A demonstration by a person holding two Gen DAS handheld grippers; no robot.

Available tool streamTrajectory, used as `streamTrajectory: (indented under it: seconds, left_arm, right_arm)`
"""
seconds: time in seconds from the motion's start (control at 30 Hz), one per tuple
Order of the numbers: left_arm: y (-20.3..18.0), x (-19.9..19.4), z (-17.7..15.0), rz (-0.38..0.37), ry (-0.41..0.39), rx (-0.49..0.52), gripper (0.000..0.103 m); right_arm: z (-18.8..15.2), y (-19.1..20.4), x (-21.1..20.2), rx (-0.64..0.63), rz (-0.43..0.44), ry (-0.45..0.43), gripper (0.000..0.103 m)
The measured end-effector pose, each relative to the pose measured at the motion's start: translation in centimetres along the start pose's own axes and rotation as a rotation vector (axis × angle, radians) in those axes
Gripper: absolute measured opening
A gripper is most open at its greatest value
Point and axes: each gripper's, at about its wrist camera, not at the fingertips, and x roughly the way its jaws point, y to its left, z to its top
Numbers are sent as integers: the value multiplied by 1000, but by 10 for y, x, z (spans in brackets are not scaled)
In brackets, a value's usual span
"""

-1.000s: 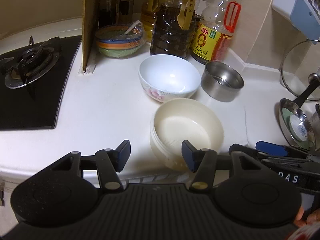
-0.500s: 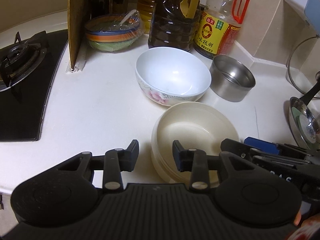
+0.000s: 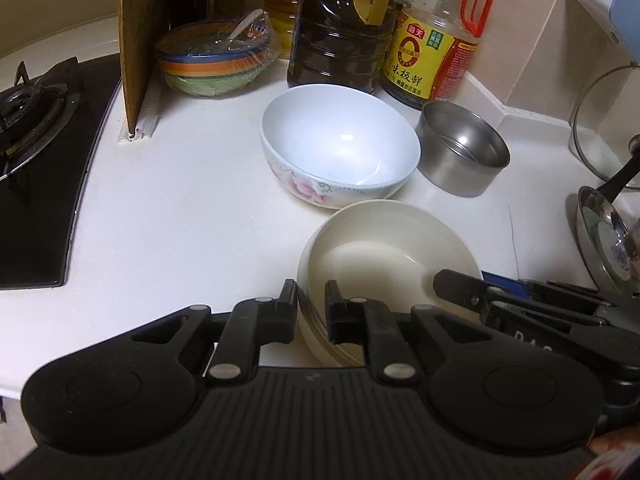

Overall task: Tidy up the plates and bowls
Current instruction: 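Move both grippers to the cream bowl stack and close on its rim, then lift the cream bowls with both grippers and carry them over the white floral bowl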

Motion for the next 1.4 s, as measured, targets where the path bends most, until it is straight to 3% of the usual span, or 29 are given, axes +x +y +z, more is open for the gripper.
streamTrajectory:
  seconds: [0.57,1.03,1.4]
  left_arm:
    - [-8,-45,3,-46,-65,18,13]
    - [-7,-62,42,-49,-165,40,13]
    - [0,-49,88,-34,-220,40,14]
  right_arm:
    - [10,10,-37,-56,-17,-22,15]
    - [50,19,-48,-62,-3,-96,15]
    - [103,23,-23,-67,0,-145,15]
